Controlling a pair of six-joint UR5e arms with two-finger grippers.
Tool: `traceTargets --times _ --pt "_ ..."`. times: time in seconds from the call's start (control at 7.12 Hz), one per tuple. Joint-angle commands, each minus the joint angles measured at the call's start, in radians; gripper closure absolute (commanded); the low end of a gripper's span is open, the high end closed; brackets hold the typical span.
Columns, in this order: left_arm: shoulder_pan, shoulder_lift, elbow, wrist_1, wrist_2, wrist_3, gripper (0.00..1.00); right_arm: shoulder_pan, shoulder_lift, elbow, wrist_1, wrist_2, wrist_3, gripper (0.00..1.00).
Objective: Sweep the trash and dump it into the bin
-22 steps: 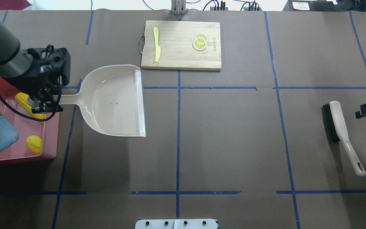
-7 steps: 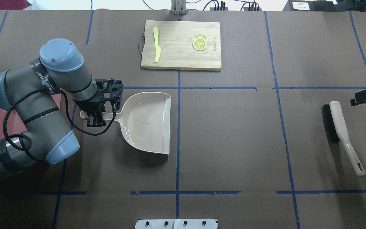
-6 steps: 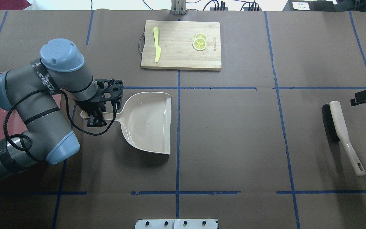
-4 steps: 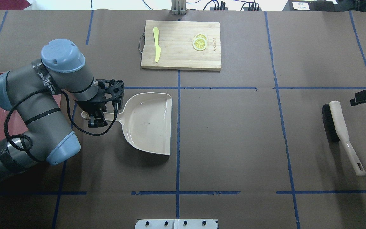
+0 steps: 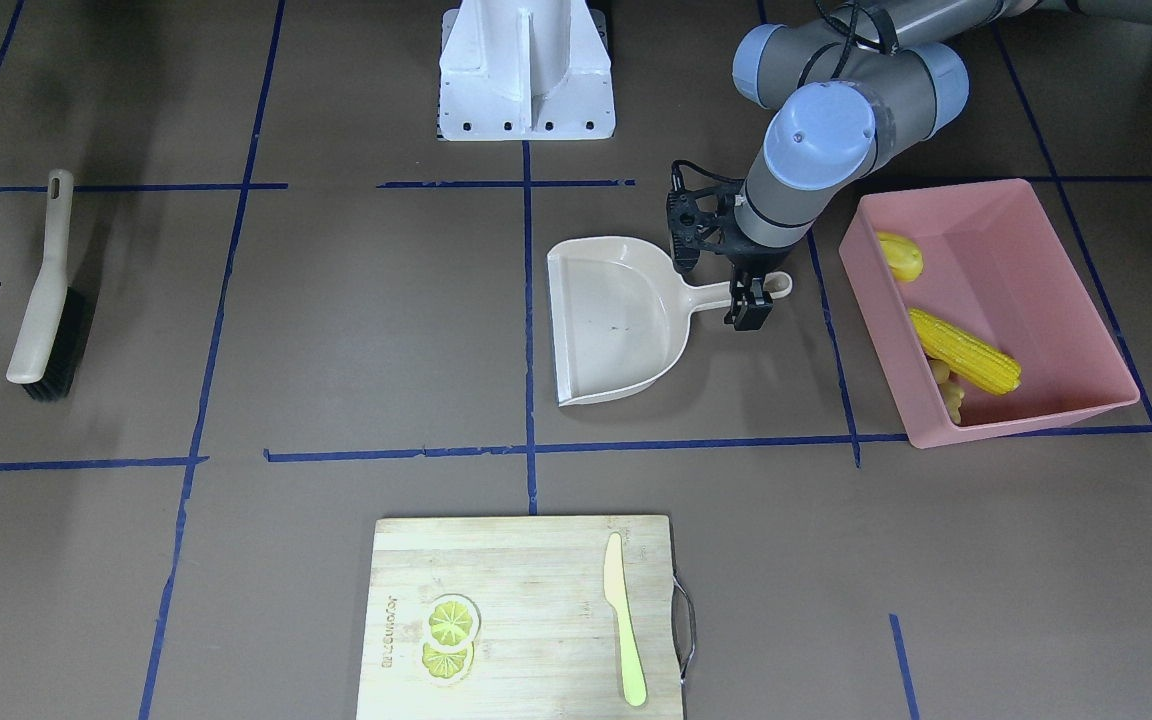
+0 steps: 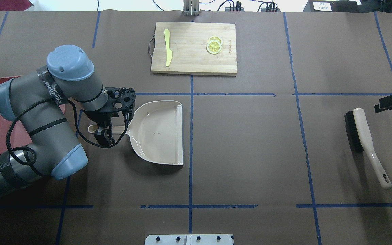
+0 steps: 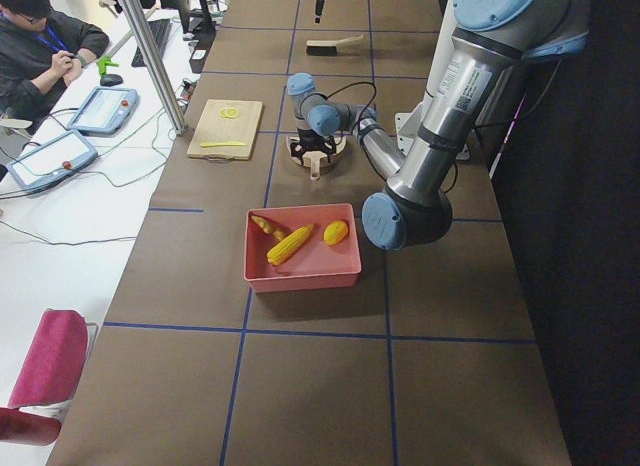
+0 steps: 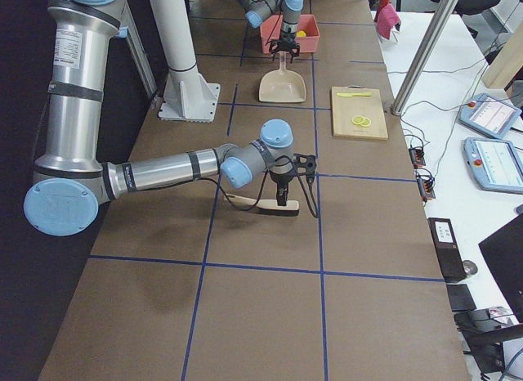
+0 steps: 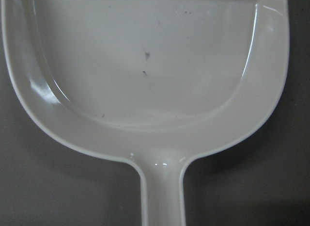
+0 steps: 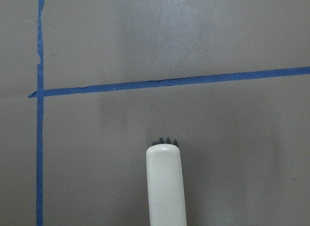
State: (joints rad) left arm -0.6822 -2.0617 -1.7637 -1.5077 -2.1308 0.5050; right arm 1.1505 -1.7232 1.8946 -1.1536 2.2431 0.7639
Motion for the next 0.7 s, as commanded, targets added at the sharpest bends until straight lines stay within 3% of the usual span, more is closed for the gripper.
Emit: traceTargets --times 0.0,0.28,0.56 --pt "-0.014 -0.003 -0.016 0.003 -0.001 -0.061 0.00 0.000 0.001 0.001 0.000 0.000 0.000 0.00" --pt "-0.094 0.000 -0.032 0.004 -0.011 -0.083 0.00 0.020 0.001 0.004 0.000 0.000 0.000 0.00" --pt "-0.268 0.075 -0.039 0.009 0.002 -0.125 0.00 0.079 0.026 -0.002 -0.017 0.016 -0.017 0.00"
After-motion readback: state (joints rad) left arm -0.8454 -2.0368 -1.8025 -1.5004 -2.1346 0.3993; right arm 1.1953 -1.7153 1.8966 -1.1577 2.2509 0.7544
